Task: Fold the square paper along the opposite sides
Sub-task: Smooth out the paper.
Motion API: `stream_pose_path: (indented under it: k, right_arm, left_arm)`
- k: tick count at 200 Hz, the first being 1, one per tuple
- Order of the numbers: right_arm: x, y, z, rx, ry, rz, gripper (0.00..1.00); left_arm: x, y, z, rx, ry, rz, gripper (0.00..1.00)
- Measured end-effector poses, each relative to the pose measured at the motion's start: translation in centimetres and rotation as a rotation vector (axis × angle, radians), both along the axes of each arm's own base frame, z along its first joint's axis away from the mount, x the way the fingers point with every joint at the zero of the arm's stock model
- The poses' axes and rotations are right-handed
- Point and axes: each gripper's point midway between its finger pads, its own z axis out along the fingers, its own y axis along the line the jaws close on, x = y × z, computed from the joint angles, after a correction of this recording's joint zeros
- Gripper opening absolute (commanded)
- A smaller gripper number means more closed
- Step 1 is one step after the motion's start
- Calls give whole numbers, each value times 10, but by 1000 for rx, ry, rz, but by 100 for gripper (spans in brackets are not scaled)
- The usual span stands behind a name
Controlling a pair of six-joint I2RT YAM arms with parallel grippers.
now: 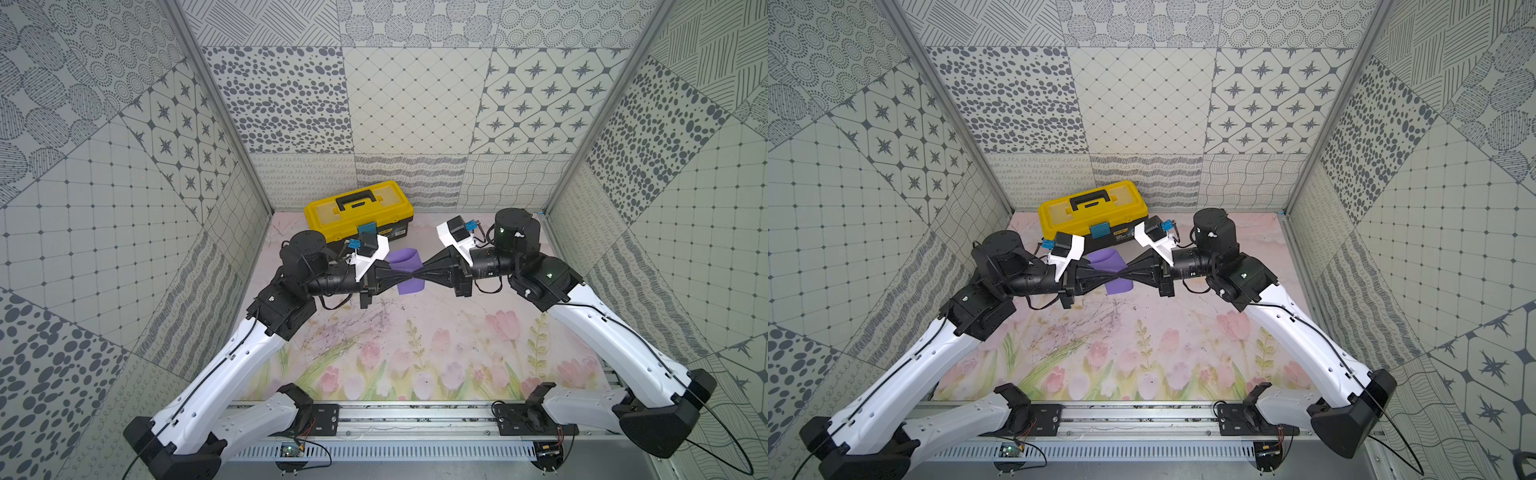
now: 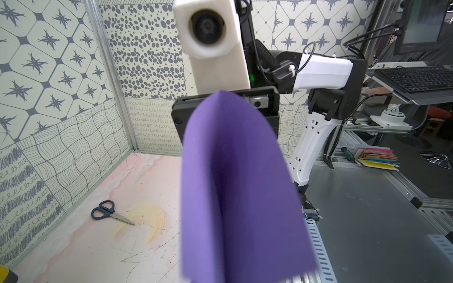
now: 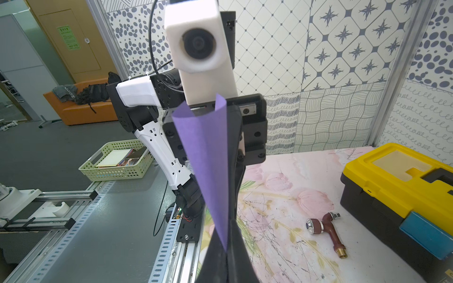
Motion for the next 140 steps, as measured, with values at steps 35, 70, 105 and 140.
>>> stream_pose_path:
  k: [35, 70, 105, 140]
  right_arm:
    - [2, -1, 6, 7, -24, -17, 19]
    - [1, -2, 16, 19, -41, -16, 0]
    - [1, -2, 15, 17, -41, -17, 5]
    - [1, -2, 16, 18, -46, -20, 0]
  left_arm:
    - [2, -2, -3, 11, 19, -5, 0]
    - [3, -3, -6, 17, 31, -11, 0]
    - [2, -3, -6, 18, 33, -12, 0]
    - [2, -3, -7, 22, 39, -13, 0]
